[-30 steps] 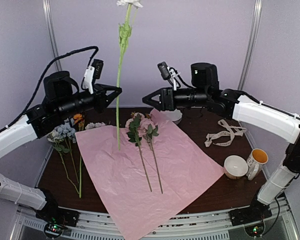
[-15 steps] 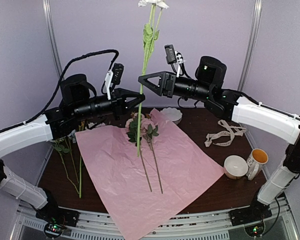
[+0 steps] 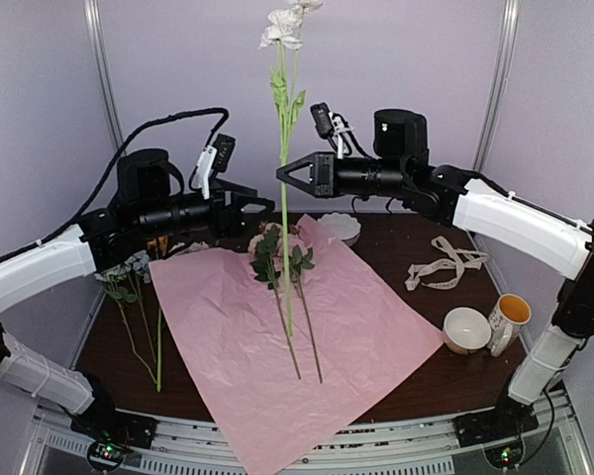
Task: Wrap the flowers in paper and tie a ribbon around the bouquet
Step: Place the fake flower on the flattened wrapping paper.
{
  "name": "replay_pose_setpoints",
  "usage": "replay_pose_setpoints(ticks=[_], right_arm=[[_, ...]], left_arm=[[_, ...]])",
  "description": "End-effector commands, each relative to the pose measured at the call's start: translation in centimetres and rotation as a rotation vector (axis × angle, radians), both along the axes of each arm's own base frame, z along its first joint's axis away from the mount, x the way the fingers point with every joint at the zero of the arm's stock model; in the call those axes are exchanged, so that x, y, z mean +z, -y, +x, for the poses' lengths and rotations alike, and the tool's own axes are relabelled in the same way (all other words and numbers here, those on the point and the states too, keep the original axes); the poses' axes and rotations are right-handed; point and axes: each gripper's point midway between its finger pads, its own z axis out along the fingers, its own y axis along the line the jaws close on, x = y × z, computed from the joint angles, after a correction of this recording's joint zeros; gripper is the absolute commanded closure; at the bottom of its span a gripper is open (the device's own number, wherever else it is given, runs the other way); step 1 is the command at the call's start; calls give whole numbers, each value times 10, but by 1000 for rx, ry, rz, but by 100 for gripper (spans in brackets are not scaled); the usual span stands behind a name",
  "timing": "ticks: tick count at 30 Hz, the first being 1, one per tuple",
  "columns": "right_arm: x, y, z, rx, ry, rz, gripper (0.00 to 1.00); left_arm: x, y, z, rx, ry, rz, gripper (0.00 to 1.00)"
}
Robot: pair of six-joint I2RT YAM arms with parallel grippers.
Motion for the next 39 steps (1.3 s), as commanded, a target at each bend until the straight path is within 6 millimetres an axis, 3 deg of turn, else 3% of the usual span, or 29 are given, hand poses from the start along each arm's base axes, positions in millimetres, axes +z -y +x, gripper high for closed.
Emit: replay_pose_setpoints(ticks=[1, 3, 5, 7, 10, 14, 19, 25, 31, 36, 39], right_arm=[[-98, 8, 22, -91, -209, -337, 100], [-144, 10, 26, -114, -304, -456, 100], [-178, 16, 32, -156, -360, -558, 100], [-202, 18, 37, -181, -384, -615, 100], [-231, 12, 48, -202, -418, -640, 100], [-259, -6, 59, -180, -486, -636, 100], [-277, -19, 79, -213, -599, -525, 100], [-290, -22, 98, -266, -632, -476, 100], [-311, -6, 110, -324, -625, -559, 76], [-294, 10, 110, -364, -566, -577, 70], [-271, 17, 102, -359, -519, -551, 69]], left_arm=[[-21, -117, 68, 499, -166, 67, 33], [-57, -186, 89, 771, -313, 112, 41], [-95, -242, 92, 967, -469, 159, 48], [-131, -274, 89, 1054, -574, 208, 49], [-177, -293, 87, 1089, -683, 268, 49], [-235, -296, 85, 1082, -834, 361, 46], [-282, -298, 82, 1081, -937, 407, 46], [-293, -306, 79, 1111, -940, 434, 51], [-279, -321, 75, 1135, -908, 419, 49], [-281, -348, 70, 1186, -926, 416, 46], [-287, -359, 73, 1195, -949, 405, 48]])
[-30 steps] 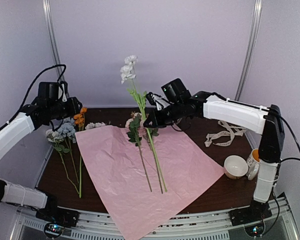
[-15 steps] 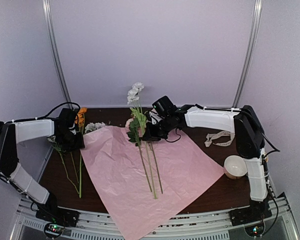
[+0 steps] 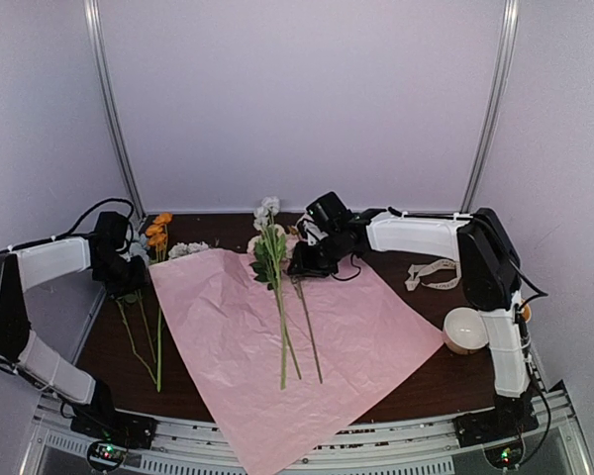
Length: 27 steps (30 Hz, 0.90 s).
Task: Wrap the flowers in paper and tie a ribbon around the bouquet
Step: Place the fake flower on the flattened wrapping paper, then pick up the fake flower from the corner of the board.
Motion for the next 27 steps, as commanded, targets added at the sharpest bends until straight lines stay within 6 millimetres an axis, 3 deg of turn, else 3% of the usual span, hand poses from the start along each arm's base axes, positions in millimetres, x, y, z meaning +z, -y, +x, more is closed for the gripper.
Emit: replay_pose_setpoints(ticks=[1, 7, 11, 17, 27], right_arm=[[52, 15, -2, -6, 131, 22, 68], [55, 29, -19, 29, 149, -11, 68], [49, 37, -27, 36, 145, -37, 67], [44, 38, -33, 48, 127, -24, 67], [51, 45, -40, 69, 139, -39, 68]], left_arm=[[-8, -17, 5, 13, -5, 2, 50], [-18, 5, 39, -70, 0, -115, 57], [-40, 16, 41, -94, -45, -156, 54], [-58, 40, 18, -174, -143, -34, 52], [-68, 35, -37, -123, -303, 27, 57]])
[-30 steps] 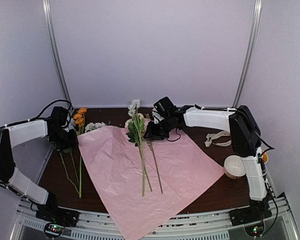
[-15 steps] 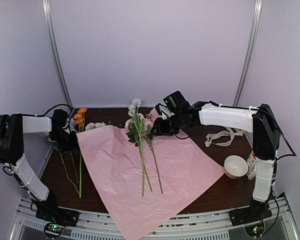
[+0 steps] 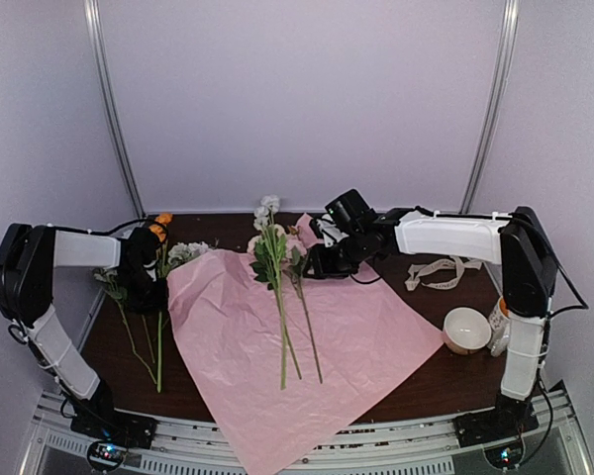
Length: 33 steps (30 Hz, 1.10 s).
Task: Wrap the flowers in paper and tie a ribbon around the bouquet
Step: Pick up the fake flower from the corner of the board, then pass from the left arm to the right
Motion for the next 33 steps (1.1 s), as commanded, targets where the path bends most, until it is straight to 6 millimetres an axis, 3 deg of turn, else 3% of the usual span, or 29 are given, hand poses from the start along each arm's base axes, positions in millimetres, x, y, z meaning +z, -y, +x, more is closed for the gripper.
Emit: replay_pose_setpoints(ticks=[1, 6, 11, 15, 18, 23, 26, 29, 33], right_arm=[[21, 6, -5, 15, 50, 10, 68], [23, 3, -6, 36, 52, 25, 68], [25, 7, -6, 43, 64, 19, 68], [27, 9, -6, 42, 70, 26, 68], [31, 12, -6, 40, 82, 21, 68], [49, 12, -8, 57, 116, 60, 68], [73, 8, -12, 89, 171, 122, 68], [114, 1, -19, 136, 270, 228, 68], [193, -17, -44, 278, 439, 450, 63]], left_arm=[[1, -7, -30, 45, -47, 37, 58], [-4, -6, -39, 39, -75, 48, 69], [-3, -9, -38, 34, -80, 72, 100], [18, -16, -27, 82, 7, 94, 100], [56, -30, -13, 144, 131, 134, 100], [163, -63, -3, 280, 466, 232, 100], [228, -56, 4, 231, 704, 175, 100], [283, -12, 10, 51, 902, 59, 100], [346, 98, -2, -367, 1147, -208, 100]])
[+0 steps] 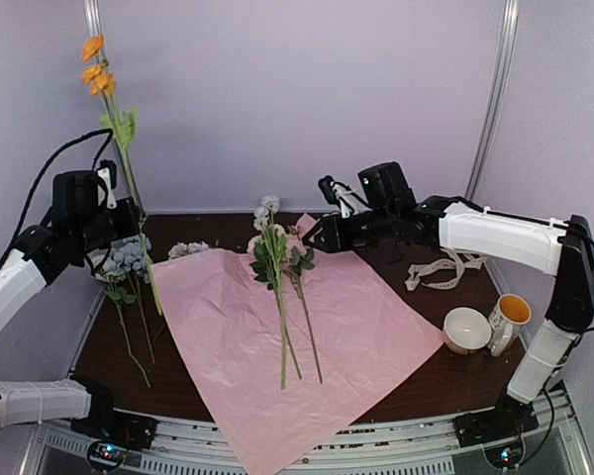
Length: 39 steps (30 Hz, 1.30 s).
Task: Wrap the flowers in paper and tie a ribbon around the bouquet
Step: Pass from the left arm to the right
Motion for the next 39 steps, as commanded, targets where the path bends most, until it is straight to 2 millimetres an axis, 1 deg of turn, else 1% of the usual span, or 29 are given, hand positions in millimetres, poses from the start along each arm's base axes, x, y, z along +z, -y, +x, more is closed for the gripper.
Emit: replay_pose_setpoints(ticks=[1, 3, 4, 5, 7, 8, 9, 10, 11, 13, 15, 16, 17, 21, 22, 23, 25, 26, 27, 29, 30, 31, 32, 33, 34, 35, 36, 38, 39], right_arm=[[124, -26, -35, 217, 269, 342, 61], [165, -33, -54, 298, 323, 497, 57], [180, -34, -60, 313, 333, 560, 55], [196, -35, -63, 318, 338, 621, 53], [217, -37, -65, 312, 347, 700, 50], [226, -39, -65, 310, 353, 730, 50], [236, -40, -66, 313, 360, 759, 49], [240, -43, -68, 323, 364, 779, 47], [244, -46, -69, 334, 366, 790, 46], [244, -53, -70, 345, 361, 785, 45], [239, -57, -67, 329, 355, 763, 44], [236, -57, -62, 307, 349, 749, 47], [232, -57, -60, 296, 344, 738, 52], [227, -59, -55, 275, 326, 725, 85], [225, -58, -53, 264, 321, 722, 88], [223, -58, -50, 252, 315, 716, 89], [218, -58, -45, 232, 303, 701, 92], [216, -58, -44, 231, 301, 692, 98], [213, -58, -43, 225, 297, 684, 100], [208, -58, -38, 199, 281, 667, 100], [203, -56, -32, 176, 269, 648, 100], [196, -55, -26, 149, 248, 623, 100], [182, -54, -18, 117, 209, 579, 100], [167, -53, -10, 85, 173, 533, 100], [149, -51, -1, 43, 138, 477, 100], [127, -48, 8, -4, 99, 406, 100], [100, -43, 18, -65, 56, 315, 100], [55, -37, 31, -132, -18, 180, 100], [37, -38, 33, -137, -54, 148, 100]], left_arm=[[84, 129, -11, -567, 355, -80, 100], [106, 175, -31, -755, 462, -144, 100], [114, 192, -38, -813, 491, -170, 100], [122, 209, -45, -869, 510, -196, 100], [136, 239, -56, -974, 550, -220, 100], [137, 253, -61, -1018, 555, -218, 100], [132, 269, -62, -1066, 542, -214, 100], [128, 280, -65, -1104, 531, -210, 100], [125, 290, -67, -1135, 515, -205, 100], [120, 301, -68, -1166, 490, -203, 100], [119, 307, -70, -1184, 487, -208, 100], [119, 308, -72, -1194, 490, -209, 100], [119, 310, -74, -1202, 492, -206, 100], [111, 315, -76, -1227, 466, -203, 100], [109, 316, -78, -1238, 461, -205, 100], [109, 317, -80, -1246, 460, -206, 100], [109, 315, -82, -1244, 463, -198, 100], [107, 315, -81, -1238, 456, -192, 100], [105, 314, -80, -1232, 447, -187, 100], [99, 314, -76, -1216, 404, -177, 100], [95, 312, -71, -1184, 377, -167, 89], [91, 308, -66, -1150, 350, -153, 74], [85, 300, -58, -1100, 318, -129, 58], [79, 290, -49, -1038, 284, -101, 53], [70, 272, -34, -944, 237, -66, 48], [61, 251, -19, -846, 185, -36, 47], [49, 223, -2, -726, 121, -16, 47], [18, 155, 24, -465, -33, -15, 47], [-3, 117, 30, -328, -120, -21, 48]])
